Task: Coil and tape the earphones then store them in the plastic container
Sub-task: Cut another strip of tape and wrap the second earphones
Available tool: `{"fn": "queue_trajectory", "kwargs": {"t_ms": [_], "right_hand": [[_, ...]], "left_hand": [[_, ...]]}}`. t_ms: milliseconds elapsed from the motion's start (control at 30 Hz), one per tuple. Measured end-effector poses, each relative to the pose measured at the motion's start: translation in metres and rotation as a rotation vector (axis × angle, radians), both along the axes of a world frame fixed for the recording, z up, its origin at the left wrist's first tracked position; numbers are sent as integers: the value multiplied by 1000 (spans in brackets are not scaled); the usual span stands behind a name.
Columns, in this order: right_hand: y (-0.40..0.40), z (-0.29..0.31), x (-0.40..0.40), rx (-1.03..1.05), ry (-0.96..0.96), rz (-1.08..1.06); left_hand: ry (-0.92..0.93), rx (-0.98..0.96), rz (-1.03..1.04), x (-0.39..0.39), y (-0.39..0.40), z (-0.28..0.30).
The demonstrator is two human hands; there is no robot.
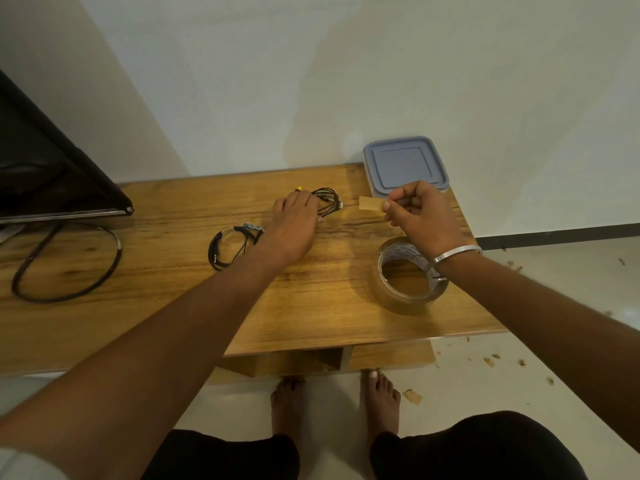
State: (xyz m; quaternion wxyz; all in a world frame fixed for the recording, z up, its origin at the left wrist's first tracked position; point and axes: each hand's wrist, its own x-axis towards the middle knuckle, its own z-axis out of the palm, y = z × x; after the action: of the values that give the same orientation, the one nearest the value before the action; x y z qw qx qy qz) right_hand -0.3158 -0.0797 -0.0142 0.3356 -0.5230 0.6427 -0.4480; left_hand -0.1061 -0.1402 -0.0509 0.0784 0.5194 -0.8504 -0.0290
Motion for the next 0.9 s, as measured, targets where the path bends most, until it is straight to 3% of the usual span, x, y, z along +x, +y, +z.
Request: {"fn": "queue_trajectory", "kwargs": {"t_ms": [133,300,467,900], "right_hand": [[1,2,5,-10,-51,10],[2,3,10,-9,-40,11],[2,1,10,3,-24,13],[3,3,14,7,-53,11]], "left_hand": [[56,53,10,2,3,6],[-2,126,13,3,8,9],[4,21,-92,7,6,4],[-69,-50,3,1,0,-1]]}}
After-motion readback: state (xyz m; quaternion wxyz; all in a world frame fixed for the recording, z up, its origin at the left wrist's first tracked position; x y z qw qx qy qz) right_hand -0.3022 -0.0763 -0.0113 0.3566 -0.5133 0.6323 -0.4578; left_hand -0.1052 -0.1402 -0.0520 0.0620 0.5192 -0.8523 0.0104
